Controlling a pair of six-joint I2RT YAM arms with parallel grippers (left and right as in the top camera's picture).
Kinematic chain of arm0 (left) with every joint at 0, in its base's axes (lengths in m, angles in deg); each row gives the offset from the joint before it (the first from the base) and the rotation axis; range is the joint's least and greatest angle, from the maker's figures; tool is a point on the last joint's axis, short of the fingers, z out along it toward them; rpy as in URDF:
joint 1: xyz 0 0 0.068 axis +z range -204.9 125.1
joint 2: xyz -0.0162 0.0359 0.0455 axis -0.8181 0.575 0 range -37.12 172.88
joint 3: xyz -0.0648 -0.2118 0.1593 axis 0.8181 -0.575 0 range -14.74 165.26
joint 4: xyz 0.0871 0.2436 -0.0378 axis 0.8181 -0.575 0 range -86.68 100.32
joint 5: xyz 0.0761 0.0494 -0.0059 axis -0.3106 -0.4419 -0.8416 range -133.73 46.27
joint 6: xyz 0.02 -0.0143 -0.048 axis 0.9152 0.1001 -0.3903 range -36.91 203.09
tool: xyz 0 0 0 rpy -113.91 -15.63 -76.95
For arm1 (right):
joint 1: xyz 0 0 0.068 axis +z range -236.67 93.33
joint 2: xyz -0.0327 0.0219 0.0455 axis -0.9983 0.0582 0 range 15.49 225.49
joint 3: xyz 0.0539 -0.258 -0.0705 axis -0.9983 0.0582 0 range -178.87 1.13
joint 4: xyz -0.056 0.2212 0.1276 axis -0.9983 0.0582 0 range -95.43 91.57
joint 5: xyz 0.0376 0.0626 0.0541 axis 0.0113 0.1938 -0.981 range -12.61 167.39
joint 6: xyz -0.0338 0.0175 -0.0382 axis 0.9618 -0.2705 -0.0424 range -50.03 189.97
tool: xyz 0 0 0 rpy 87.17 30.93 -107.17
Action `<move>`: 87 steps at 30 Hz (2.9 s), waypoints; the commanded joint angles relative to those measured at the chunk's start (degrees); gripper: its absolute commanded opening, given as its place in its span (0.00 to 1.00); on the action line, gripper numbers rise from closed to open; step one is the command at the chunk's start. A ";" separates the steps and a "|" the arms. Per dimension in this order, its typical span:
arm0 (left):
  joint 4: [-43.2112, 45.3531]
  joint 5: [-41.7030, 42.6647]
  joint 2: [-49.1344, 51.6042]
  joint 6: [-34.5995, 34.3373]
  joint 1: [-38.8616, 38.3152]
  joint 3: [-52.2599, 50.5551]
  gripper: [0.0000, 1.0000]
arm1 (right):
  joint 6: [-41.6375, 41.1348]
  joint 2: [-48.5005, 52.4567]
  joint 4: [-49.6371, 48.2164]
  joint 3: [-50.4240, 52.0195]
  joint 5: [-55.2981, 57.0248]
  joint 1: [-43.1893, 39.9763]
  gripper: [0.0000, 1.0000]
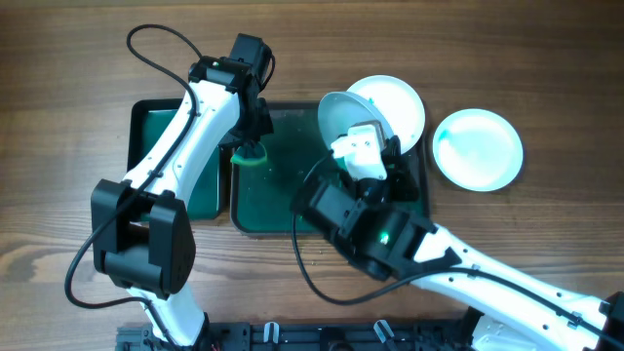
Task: Clean dirty plates on tray and stack at the side
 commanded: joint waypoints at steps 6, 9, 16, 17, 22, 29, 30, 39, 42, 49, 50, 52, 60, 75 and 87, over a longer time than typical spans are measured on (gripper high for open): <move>-0.15 0.42 -1.11 -1.03 0.00 0.90 0.04 | 1.70 -0.66 -1.64 -0.09 12.90 1.95 0.04; -0.44 0.42 -1.11 -1.03 0.00 0.90 0.04 | 1.55 -0.66 -2.69 -0.09 12.13 1.92 0.04; -0.66 0.39 -1.11 -1.03 0.00 0.90 0.04 | -9.99 -0.59 -4.20 0.09 -27.89 -6.40 0.04; -0.79 0.42 -1.11 -1.03 0.00 0.90 0.04 | -13.64 -0.15 -4.20 0.11 -35.58 -9.07 0.04; -0.74 0.37 -1.11 -1.03 0.02 0.90 0.04 | -23.61 7.72 -5.22 0.15 -57.59 -18.64 0.04; -0.28 0.33 -1.11 -1.03 0.02 0.90 0.04 | -25.07 20.74 -10.95 0.15 -74.01 -20.04 0.04; -0.31 0.33 -1.11 -1.01 0.02 0.90 0.04 | -25.29 21.64 -11.02 0.15 -74.38 -20.02 0.04; -0.33 0.35 -1.11 -1.01 0.00 0.90 0.04 | -2.93 22.32 -13.20 -0.20 -85.55 -25.62 0.48; -0.31 0.37 -1.11 -1.03 0.00 0.90 0.04 | 10.38 22.67 -13.51 -1.88 -89.22 -30.60 0.52; -0.28 0.37 -1.11 -1.03 0.00 0.90 0.04 | 21.09 30.16 -14.10 -7.91 -95.03 -32.35 0.52; -0.28 0.37 -1.11 -1.03 0.00 0.90 0.04 | 21.03 31.26 -14.08 -8.66 -95.38 -32.35 0.51; -0.28 0.37 -1.11 -1.03 0.00 0.90 0.04 | 20.81 34.27 -13.88 -11.08 -95.43 -32.35 0.50; -0.28 0.37 -1.11 -1.03 0.00 0.90 0.04 | 19.12 39.36 -17.57 -12.35 -97.00 -32.35 0.35; 1.18 4.70 -1.01 -1.09 0.00 -2.36 0.04 | -16.15 39.71 -8.46 -12.02 -83.32 -32.30 0.04; 21.99 11.63 -0.24 -0.72 -1.81 -16.87 0.04 | -17.88 39.71 -6.75 -12.02 -80.26 -32.30 0.04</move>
